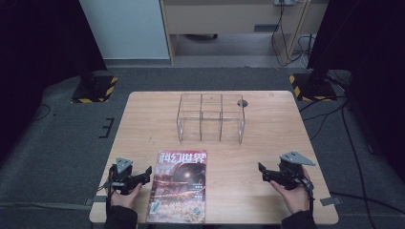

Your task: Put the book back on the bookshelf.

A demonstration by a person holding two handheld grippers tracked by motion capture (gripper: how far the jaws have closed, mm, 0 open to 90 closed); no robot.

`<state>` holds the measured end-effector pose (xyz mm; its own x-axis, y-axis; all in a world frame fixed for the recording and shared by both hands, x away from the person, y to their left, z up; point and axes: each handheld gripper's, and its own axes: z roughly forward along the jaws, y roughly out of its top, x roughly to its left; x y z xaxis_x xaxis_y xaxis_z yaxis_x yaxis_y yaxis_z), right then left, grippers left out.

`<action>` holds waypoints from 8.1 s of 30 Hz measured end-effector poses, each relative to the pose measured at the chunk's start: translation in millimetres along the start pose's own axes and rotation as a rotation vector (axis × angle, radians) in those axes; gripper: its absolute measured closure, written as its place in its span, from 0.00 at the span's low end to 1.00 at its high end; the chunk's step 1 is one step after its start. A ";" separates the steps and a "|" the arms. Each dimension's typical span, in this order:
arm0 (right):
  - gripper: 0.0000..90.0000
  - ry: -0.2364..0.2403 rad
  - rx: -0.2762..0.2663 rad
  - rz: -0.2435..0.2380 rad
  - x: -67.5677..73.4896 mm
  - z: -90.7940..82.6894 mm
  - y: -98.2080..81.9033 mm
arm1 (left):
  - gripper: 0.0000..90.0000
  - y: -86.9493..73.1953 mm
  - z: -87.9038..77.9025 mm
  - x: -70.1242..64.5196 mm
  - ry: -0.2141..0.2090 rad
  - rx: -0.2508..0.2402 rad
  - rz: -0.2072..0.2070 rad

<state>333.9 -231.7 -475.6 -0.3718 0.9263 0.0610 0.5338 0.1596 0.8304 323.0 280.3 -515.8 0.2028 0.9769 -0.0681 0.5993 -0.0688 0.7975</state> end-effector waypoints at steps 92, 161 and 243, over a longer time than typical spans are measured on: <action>0.21 0.432 0.131 0.070 178.2 93.2 -26.1 | 0.50 -14.9 13.8 -38.5 -0.146 0.063 0.062; 0.29 0.519 0.032 0.308 159.4 94.6 -26.0 | 0.50 -16.3 12.6 -43.9 -0.149 0.075 -0.004; 0.95 0.600 -0.056 0.114 175.5 70.0 9.6 | 0.29 -11.7 4.2 -25.6 -0.290 -0.058 -0.087</action>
<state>327.0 -43.7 -495.8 -0.6863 0.5803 0.4385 0.5605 0.0378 0.8273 314.0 255.2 -525.9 0.3703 0.8793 -0.2996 0.5808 0.0325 0.8134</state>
